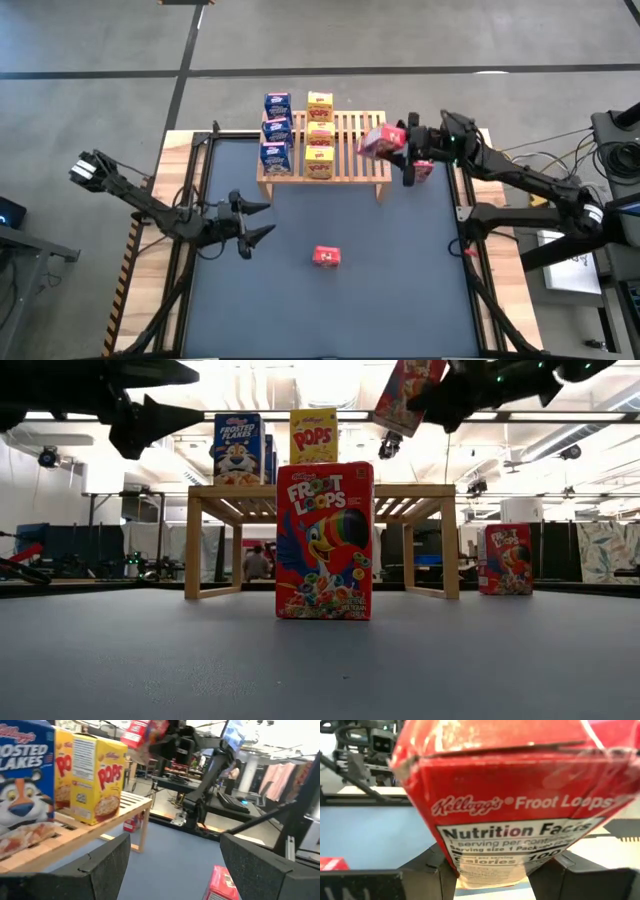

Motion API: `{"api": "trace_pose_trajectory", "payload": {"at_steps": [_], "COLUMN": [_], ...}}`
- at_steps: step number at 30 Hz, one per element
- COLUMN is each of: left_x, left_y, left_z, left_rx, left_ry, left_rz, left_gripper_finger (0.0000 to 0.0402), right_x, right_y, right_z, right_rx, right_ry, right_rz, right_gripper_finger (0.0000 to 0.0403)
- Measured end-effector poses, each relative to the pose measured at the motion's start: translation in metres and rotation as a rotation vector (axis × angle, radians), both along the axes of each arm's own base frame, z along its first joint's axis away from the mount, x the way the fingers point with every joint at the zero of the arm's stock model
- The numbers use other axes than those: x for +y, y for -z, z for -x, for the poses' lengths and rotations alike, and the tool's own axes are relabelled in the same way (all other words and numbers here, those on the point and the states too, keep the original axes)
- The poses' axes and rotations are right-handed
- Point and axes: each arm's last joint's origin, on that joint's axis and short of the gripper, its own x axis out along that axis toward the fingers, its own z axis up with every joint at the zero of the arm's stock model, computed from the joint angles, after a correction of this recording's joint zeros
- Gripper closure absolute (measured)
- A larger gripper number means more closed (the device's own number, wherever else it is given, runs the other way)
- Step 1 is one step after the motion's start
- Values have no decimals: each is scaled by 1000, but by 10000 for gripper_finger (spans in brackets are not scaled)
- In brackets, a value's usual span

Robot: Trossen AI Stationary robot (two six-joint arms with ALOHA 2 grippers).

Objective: Stack cereal on shelf
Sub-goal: Put the bottom right red cereal box on the shelf

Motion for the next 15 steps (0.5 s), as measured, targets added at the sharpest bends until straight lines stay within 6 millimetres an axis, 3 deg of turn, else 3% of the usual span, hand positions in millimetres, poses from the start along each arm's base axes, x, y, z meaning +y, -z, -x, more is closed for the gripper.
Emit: {"api": "trace_pose_trajectory", "payload": {"at_steps": [7,15], "left_x": [21,47], "left_y": [-6,-11], "left_z": [-5,-9], "left_rx": [-27,-62], "left_ry": [26,119], "left_rz": [-54,-84], "left_gripper_finger": [109,109], "right_x": [-48,-105], "right_y": [3,0], "right_z": [4,-16], "right_rx": [18,64], "right_ry": [53,-62], "right_rz": [-33,-110], "right_gripper_finger": [225,225]}}
